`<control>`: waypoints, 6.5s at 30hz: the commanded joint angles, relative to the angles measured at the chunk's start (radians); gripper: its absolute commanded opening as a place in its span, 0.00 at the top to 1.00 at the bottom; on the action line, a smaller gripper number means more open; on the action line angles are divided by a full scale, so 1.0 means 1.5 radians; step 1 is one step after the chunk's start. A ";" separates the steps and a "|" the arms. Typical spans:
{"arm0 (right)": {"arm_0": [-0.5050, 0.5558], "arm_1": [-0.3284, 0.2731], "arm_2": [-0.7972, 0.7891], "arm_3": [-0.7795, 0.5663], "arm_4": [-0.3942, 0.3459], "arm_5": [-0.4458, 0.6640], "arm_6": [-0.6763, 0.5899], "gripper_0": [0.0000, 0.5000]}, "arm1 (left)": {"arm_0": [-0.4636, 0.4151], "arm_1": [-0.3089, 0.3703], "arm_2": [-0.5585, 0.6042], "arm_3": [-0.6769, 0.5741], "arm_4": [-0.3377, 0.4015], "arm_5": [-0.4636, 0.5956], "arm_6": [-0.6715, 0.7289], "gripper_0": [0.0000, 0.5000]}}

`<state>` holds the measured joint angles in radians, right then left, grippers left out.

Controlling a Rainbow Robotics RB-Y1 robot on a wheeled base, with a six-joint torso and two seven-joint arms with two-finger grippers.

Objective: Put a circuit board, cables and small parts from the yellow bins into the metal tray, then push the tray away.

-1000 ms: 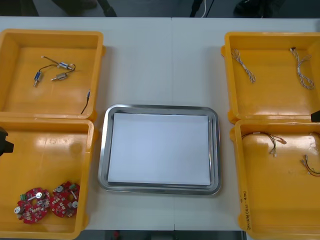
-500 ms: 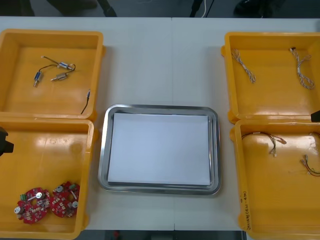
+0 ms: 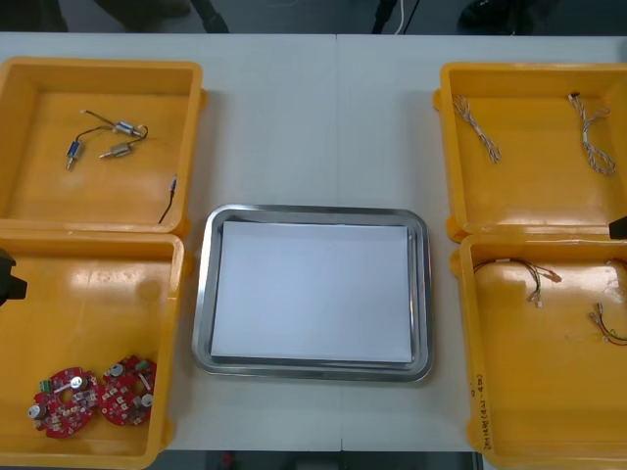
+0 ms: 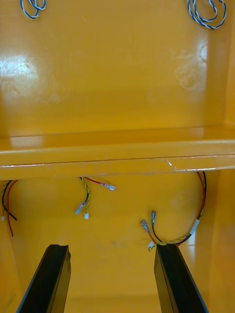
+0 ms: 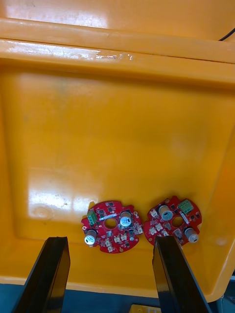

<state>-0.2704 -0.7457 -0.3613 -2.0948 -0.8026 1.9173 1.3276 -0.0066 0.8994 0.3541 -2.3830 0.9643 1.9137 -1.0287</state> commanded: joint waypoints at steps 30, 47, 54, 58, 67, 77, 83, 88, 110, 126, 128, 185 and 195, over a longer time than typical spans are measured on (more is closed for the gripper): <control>0.009 -0.005 -0.022 -0.021 -0.004 0.002 -0.025 0.00 | 0.014 0.025 0.020 -0.018 -0.003 0.004 -0.076 0.00; 0.002 -0.013 -0.032 -0.025 0.003 0.002 -0.026 0.00 | 0.020 0.022 0.004 -0.011 -0.002 0.004 -0.076 0.00; 0.016 -0.018 -0.033 -0.048 0.018 0.002 -0.025 0.00 | 0.015 0.039 -0.005 -0.009 0.002 0.004 -0.073 0.00; 0.048 -0.018 -0.027 -0.048 0.012 0.002 -0.021 0.00 | 0.016 0.040 -0.005 -0.009 0.004 0.004 -0.072 0.00; 0.100 -0.018 -0.006 -0.047 0.008 0.002 -0.009 0.00 | 0.058 0.040 -0.003 -0.009 -0.011 0.004 -0.065 0.00; 0.151 -0.018 0.011 -0.045 0.002 -0.065 0.043 0.00 | 0.109 0.040 -0.004 -0.009 -0.018 -0.067 -0.057 0.00; 0.200 -0.018 0.011 -0.016 -0.005 -0.168 0.095 0.00 | 0.149 0.040 -0.004 -0.008 -0.022 -0.115 -0.056 0.00; 0.221 -0.018 0.017 0.016 -0.015 -0.213 0.144 0.00 | 0.187 0.042 -0.004 -0.006 -0.026 -0.165 -0.057 0.00; 0.265 -0.018 0.092 0.102 -0.008 -0.370 0.248 0.00 | 0.279 0.046 -0.063 0.064 -0.046 -0.341 -0.062 0.00; 0.265 -0.018 0.093 0.147 0.003 -0.429 0.310 0.00 | 0.304 0.046 -0.137 0.123 -0.075 -0.456 -0.064 0.00; 0.264 -0.018 0.094 0.153 0.003 -0.437 0.312 0.00 | 0.305 0.046 -0.140 0.125 -0.081 -0.460 -0.063 0.00; 0.260 -0.018 0.054 0.063 -0.023 -0.353 0.302 1.00 | 0.347 0.064 -0.234 0.204 -0.136 -0.632 -0.071 0.00; 0.260 0.037 0.052 0.004 -0.026 -0.293 0.277 1.00 | 0.344 0.064 -0.235 0.205 -0.137 -0.633 -0.068 0.13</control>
<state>0.1059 -0.7372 -0.2500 -2.0154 -0.8429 1.4454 1.7847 0.4922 0.9578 0.0133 -2.0738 0.7679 0.9750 -1.0289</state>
